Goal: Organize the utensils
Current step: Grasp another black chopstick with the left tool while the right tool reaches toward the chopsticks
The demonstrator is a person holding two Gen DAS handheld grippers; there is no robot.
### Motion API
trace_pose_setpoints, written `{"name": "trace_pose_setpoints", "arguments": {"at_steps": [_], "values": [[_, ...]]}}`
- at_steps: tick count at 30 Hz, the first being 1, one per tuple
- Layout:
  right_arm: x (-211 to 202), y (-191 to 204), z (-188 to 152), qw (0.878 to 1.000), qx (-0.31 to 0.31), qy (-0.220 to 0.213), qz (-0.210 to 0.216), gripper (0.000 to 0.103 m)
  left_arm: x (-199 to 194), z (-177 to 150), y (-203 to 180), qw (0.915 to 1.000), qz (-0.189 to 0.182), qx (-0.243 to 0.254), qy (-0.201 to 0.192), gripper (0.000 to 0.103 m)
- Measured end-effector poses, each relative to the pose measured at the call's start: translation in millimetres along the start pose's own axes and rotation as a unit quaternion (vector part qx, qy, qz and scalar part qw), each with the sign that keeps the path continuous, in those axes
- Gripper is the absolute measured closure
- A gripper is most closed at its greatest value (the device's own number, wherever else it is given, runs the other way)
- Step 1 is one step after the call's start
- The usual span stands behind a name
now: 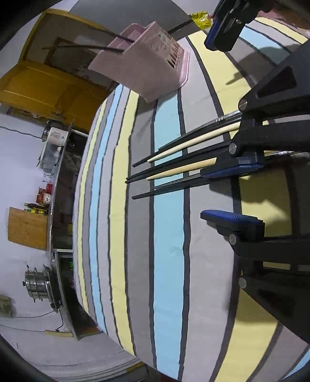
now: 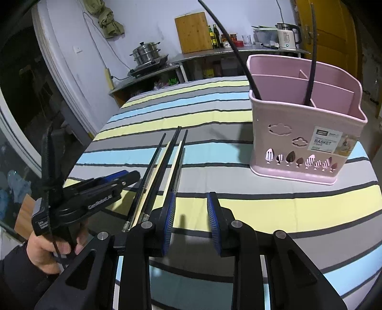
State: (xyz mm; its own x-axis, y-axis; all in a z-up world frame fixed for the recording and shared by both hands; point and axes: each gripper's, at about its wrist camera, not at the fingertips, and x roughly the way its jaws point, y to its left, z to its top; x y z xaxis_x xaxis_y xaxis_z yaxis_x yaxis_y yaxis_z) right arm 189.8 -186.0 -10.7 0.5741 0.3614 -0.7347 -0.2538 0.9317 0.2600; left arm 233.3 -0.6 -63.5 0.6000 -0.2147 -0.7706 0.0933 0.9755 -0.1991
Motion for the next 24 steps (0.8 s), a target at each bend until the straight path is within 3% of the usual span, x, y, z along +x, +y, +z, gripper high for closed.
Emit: {"name": "trace_pose_setpoints", "arguments": {"at_steps": [15, 19, 21, 23, 24], "values": [[16, 7, 0, 1.0, -0.003, 0.013, -0.002, 0.075, 13, 11, -1, 0.9994, 0.029, 0.014, -0.014, 0.07], [19, 11, -1, 1.0, -0.006, 0.016, -0.001, 0.075, 20, 15, -9, 0.9977, 0.05, 0.045, -0.01, 0.07], [18, 13, 0, 1.0, -0.01, 0.016, -0.004, 0.075, 19, 14, -4, 0.9981, 0.045, 0.04, -0.01, 0.075], [20, 13, 1, 1.0, -0.012, 0.017, -0.006, 0.075, 16, 13, 1, 0.9981, 0.049, 0.035, -0.01, 0.091], [21, 14, 2, 1.0, -0.012, 0.017, -0.007, 0.075, 14, 11, 5, 0.9984, 0.046, 0.032, -0.01, 0.092]]}}
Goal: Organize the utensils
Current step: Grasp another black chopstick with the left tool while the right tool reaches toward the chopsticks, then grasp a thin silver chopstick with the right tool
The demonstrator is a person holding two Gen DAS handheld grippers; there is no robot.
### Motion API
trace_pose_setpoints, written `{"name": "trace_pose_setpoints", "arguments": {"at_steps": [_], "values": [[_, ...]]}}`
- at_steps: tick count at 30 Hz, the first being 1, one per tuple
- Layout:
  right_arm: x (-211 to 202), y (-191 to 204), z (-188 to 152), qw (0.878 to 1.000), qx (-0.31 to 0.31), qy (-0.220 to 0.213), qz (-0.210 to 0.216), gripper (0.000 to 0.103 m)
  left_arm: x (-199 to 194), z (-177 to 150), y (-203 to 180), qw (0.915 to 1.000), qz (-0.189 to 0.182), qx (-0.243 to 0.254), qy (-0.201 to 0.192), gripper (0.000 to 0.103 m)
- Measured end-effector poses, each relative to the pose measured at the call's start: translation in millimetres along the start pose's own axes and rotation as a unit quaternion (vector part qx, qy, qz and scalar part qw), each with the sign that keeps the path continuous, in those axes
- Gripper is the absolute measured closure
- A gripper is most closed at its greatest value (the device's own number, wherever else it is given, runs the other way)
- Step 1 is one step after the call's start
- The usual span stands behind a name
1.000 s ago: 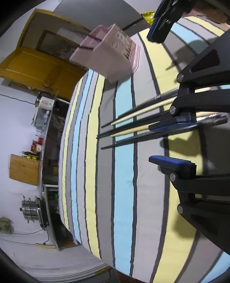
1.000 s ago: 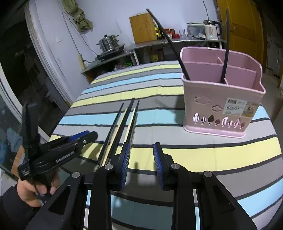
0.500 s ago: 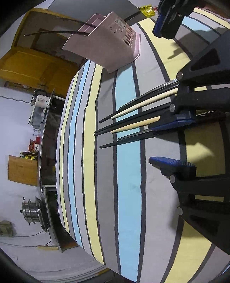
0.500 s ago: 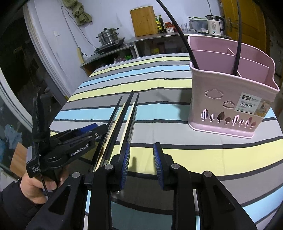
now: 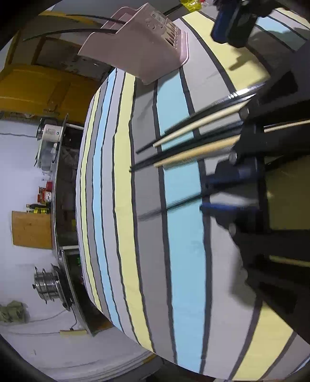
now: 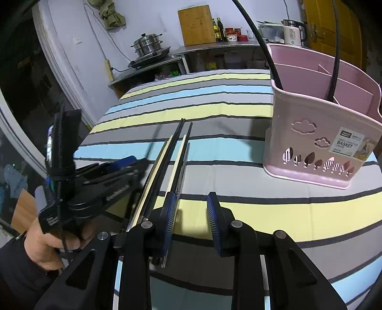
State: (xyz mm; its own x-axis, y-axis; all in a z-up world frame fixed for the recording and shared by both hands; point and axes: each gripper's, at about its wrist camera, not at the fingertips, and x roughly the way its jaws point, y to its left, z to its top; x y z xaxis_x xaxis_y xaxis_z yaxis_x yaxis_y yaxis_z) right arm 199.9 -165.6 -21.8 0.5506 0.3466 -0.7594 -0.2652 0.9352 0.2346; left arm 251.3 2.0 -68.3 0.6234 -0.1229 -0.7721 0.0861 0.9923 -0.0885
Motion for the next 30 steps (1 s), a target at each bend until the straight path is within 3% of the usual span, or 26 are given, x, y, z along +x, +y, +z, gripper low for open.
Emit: {"name": "trace_pose_setpoints", "arguments": {"at_steps": [10, 14, 21, 30], "values": [[45, 8, 12, 1.0, -0.011, 0.026, -0.003, 0.075, -23, -23, 44, 0.9984, -0.017, -0.054, 0.002, 0.094], [67, 9, 19, 0.999, -0.012, 0.039, -0.005, 0.078, -22, -22, 47, 0.9981, -0.026, -0.055, 0.007, 0.094], [70, -1, 25, 0.999, -0.009, 0.032, -0.006, 0.088, -13, -11, 48, 0.9969, -0.035, -0.069, 0.014, 0.094], [77, 12, 32, 0.998, -0.031, 0.041, -0.037, 0.088, -1, 2, 46, 0.9975, -0.026, -0.062, 0.018, 0.089]]}}
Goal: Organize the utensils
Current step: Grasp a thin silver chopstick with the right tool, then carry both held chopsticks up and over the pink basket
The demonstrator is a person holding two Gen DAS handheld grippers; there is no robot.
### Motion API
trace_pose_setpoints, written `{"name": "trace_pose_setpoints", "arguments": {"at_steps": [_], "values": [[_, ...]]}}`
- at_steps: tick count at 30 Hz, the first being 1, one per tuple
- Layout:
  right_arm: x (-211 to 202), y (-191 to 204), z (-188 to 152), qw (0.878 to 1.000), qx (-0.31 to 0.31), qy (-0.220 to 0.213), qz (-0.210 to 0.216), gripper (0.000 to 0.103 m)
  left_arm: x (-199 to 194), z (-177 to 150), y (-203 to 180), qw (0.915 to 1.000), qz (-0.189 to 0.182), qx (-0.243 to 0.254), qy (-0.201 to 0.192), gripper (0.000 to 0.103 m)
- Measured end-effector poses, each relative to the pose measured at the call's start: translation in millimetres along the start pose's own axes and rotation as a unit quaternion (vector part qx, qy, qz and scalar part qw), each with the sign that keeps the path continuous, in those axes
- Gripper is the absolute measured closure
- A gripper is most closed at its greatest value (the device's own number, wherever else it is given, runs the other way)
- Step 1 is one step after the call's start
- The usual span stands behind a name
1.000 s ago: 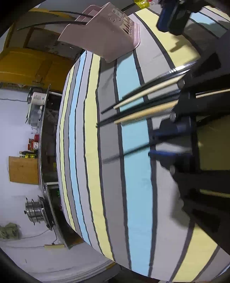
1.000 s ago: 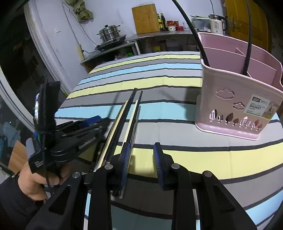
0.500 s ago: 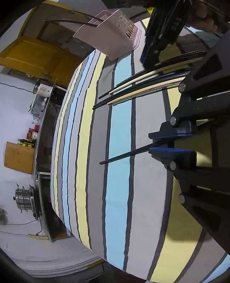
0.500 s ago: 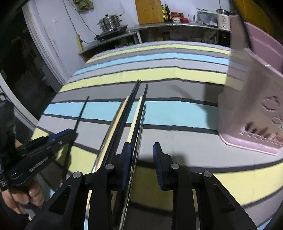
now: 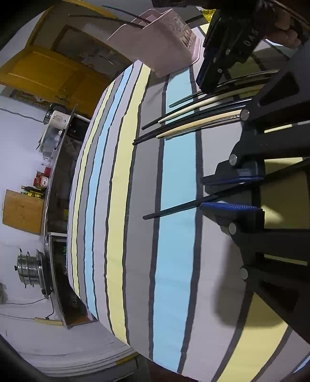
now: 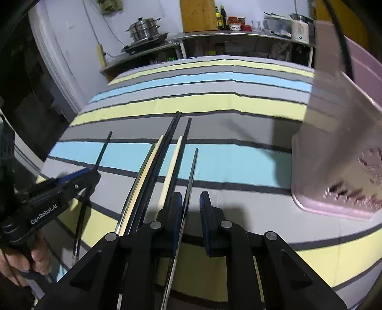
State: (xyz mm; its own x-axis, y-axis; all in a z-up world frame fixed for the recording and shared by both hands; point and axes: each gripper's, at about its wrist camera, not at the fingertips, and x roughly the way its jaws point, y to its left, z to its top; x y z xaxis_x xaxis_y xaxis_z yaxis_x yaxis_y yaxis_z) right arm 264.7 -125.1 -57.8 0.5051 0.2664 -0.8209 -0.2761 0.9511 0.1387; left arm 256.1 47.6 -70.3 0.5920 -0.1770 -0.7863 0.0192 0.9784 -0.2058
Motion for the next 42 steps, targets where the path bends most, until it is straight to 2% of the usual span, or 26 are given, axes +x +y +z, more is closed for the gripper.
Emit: {"name": "trace_pose_setpoints", "arguments": {"at_steps": [4, 9, 11, 14, 18, 29, 42], "values": [[5, 6, 5, 1.0, -0.012, 0.004, -0.018, 0.088, 5, 6, -4, 0.9998, 0.014, 0.01, 0.009, 0.089], [7, 7, 11, 0.999, -0.018, 0.008, -0.028, 0.095, 10, 12, -14, 0.9985, 0.04, 0.033, 0.016, 0.089], [6, 2, 12, 1.0, -0.012, 0.013, -0.021, 0.096, 12, 16, -14, 0.9986, 0.042, 0.028, 0.02, 0.096], [-2, -3, 13, 1.0, -0.003, 0.008, -0.007, 0.097, 10, 19, -7, 0.9994, 0.02, 0.011, 0.026, 0.096], [-18, -5, 13, 1.0, 0.006, -0.006, 0.006, 0.097, -3, 18, -7, 0.9999, 0.005, 0.004, 0.015, 0.097], [-80, -5, 14, 0.998, 0.015, -0.057, 0.03, 0.097, -76, 24, -22, 0.9983, -0.044, 0.011, -0.037, 0.098], [-147, -8, 5, 0.992, 0.021, -0.114, 0.042, 0.097, -153, 24, -39, 0.9933, -0.074, 0.028, -0.084, 0.098]]}}
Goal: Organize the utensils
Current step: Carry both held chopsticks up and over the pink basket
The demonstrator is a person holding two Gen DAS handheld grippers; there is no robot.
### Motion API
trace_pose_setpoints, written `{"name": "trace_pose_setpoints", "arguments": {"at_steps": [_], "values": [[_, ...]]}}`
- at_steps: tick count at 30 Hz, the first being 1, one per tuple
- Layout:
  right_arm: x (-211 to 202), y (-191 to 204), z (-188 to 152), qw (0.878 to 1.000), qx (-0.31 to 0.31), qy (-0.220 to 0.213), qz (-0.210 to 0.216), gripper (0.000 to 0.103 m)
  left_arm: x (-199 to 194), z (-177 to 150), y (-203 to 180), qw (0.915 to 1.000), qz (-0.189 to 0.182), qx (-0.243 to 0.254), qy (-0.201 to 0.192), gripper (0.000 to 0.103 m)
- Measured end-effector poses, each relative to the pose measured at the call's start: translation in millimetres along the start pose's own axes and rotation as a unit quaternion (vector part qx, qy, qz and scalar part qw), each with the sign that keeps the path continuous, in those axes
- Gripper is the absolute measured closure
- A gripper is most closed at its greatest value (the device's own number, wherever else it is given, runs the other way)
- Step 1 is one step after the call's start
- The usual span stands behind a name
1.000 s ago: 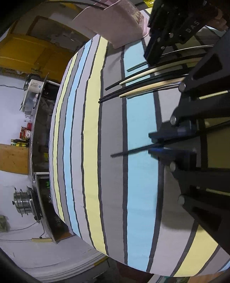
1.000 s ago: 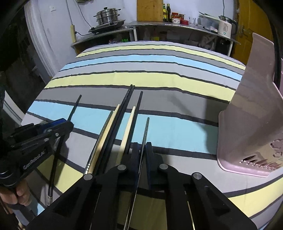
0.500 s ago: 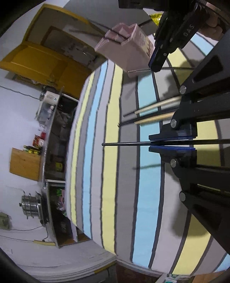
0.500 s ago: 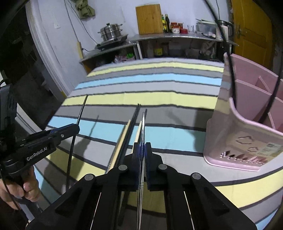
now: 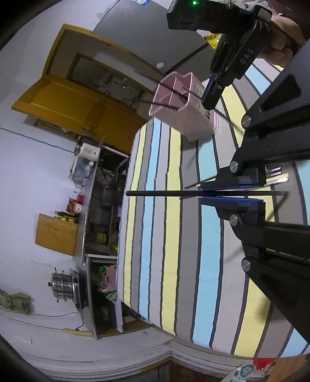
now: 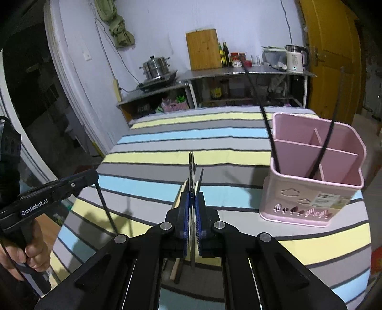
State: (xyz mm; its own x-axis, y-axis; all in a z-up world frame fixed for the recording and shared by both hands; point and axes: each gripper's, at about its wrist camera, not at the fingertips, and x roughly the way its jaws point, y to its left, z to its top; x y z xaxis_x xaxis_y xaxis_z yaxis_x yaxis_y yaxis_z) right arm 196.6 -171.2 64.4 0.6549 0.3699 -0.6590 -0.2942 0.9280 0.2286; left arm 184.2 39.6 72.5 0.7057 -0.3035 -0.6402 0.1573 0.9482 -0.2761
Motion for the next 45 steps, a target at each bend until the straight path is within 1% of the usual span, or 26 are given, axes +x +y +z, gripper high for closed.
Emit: {"name": "trace_pose_setpoints", "arguments": {"at_steps": [9, 12, 20, 26, 29, 33, 36, 38, 42, 45], "values": [[-34, -8, 2, 0.999, 0.013, -0.029, -0.004, 0.098, -21, 7, -30, 0.9995, -0.026, 0.015, -0.009, 0.098], [-42, -14, 2, 0.999, 0.019, -0.034, -0.006, 0.098, -21, 10, -41, 0.999, -0.038, 0.021, -0.006, 0.098], [-66, -35, 5, 0.998, 0.039, -0.052, -0.024, 0.098, -10, 22, -85, 0.9959, -0.081, 0.042, 0.005, 0.098], [-96, -58, 19, 0.994, 0.055, -0.084, -0.042, 0.098, -4, 43, -119, 0.9927, -0.105, 0.06, -0.003, 0.098], [-110, -68, 33, 0.991, 0.058, -0.106, -0.053, 0.098, -5, 61, -137, 0.9907, -0.117, 0.067, -0.017, 0.098], [-123, -79, 52, 0.987, 0.063, -0.134, -0.063, 0.098, -4, 85, -158, 0.9886, -0.125, 0.076, -0.038, 0.098], [-126, -88, 63, 0.984, 0.068, -0.147, -0.069, 0.098, 2, 102, -170, 0.9874, -0.126, 0.081, -0.052, 0.098], [-126, -95, 69, 0.983, 0.073, -0.153, -0.071, 0.098, 8, 110, -174, 0.9874, -0.124, 0.082, -0.054, 0.098], [-115, -105, 78, 0.982, 0.077, -0.154, -0.077, 0.098, 32, 121, -178, 0.9882, -0.121, 0.079, -0.049, 0.098], [-102, -111, 81, 0.983, 0.08, -0.148, -0.08, 0.098, 50, 122, -177, 0.9889, -0.117, 0.08, -0.044, 0.098]]}}
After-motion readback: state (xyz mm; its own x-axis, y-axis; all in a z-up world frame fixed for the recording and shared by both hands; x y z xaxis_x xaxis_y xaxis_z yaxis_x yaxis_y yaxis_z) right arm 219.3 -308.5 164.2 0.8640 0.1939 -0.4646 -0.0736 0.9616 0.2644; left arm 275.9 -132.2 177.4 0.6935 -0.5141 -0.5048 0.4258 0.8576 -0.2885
